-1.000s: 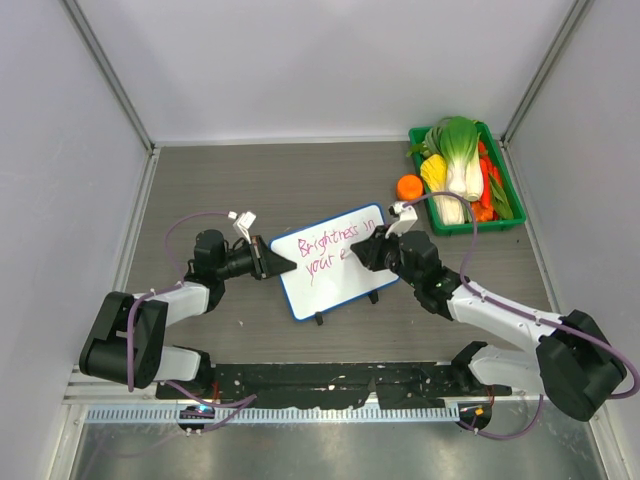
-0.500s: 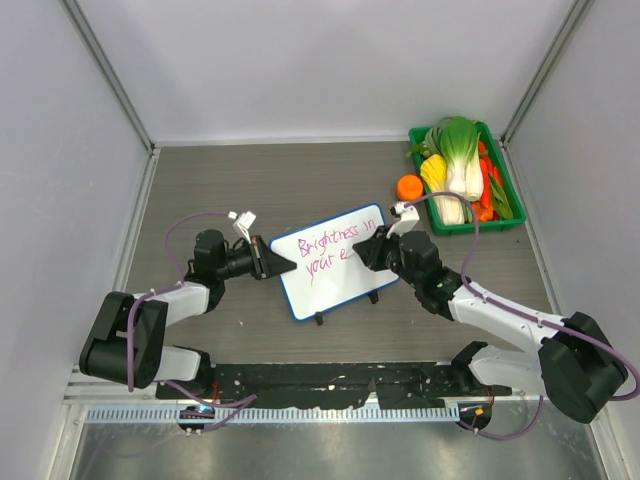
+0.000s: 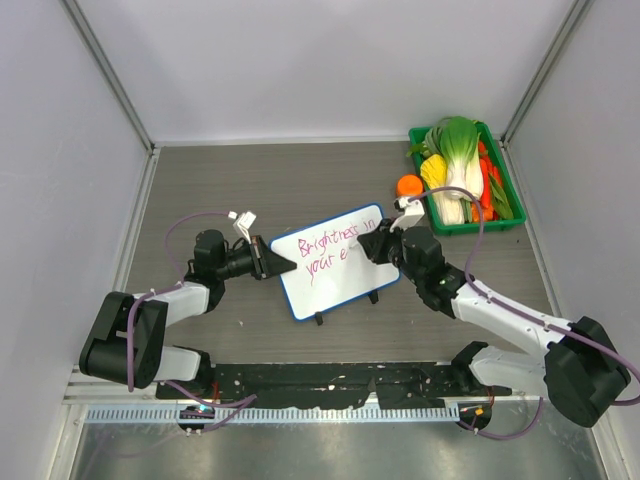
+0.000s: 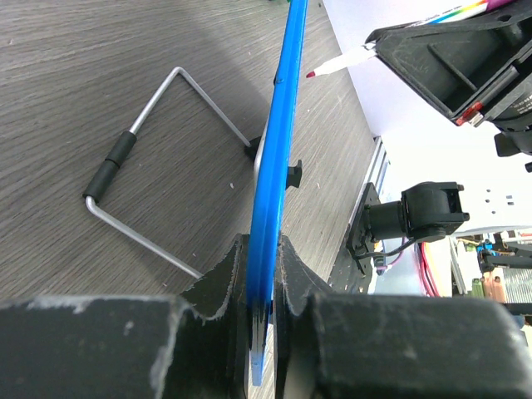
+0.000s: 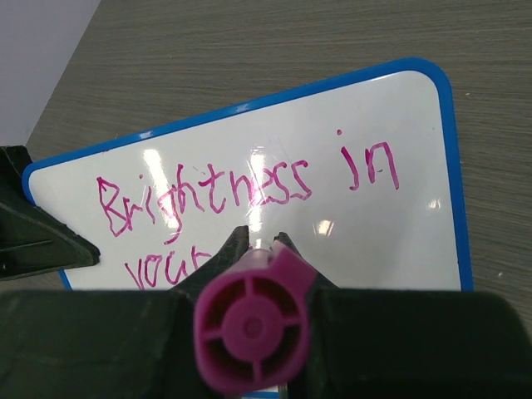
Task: Write a sentence on the whiteboard
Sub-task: Write with the whiteboard marker on the whiteboard.
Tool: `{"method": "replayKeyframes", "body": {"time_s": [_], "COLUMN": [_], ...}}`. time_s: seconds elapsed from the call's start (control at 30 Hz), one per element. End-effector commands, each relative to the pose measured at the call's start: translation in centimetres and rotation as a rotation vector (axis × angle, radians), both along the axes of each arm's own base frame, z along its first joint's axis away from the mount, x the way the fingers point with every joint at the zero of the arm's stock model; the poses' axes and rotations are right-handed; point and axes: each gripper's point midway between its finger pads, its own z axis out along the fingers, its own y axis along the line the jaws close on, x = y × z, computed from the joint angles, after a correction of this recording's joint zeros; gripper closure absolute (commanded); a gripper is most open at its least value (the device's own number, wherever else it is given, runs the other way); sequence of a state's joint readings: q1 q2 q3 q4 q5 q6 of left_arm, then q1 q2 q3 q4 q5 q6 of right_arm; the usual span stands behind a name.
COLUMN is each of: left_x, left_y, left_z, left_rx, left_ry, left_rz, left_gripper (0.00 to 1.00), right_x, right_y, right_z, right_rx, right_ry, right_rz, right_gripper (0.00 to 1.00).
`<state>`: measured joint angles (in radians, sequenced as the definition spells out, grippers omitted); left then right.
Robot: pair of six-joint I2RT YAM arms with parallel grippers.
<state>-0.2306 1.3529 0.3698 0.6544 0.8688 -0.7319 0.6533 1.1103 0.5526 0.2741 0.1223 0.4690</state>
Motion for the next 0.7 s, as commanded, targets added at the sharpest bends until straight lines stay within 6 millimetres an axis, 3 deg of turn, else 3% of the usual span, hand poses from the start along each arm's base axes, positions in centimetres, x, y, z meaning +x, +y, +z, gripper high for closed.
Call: {"method": "replayKeyframes", "body": {"time_s": [0.0, 0.37, 0.67], "left_x": [0.4, 0.4, 0.3], "left_y": [0.7, 0.7, 0.7], "left_z": [-2.4, -2.3, -2.3], "left_rx": [0.085, 0.085, 0.086], "left_ry": [0.011, 0.005, 0.007], "left_rz": [0.036, 0.035, 0.035], "left_gripper": [1.00, 1.00, 1.00], "right_x": [1.3, 1.5, 1.1], "right_y": [0.2, 1.3, 0.8], "right_z": [3.9, 2.6, 0.9], "right_rx": [0.037, 0.051, 0.035], "right_ry": [-0.088, -0.057, -0.027], "right_rz": [-0.023, 0.003, -0.008], "right_gripper": [0.99, 0.99, 0.99]}}
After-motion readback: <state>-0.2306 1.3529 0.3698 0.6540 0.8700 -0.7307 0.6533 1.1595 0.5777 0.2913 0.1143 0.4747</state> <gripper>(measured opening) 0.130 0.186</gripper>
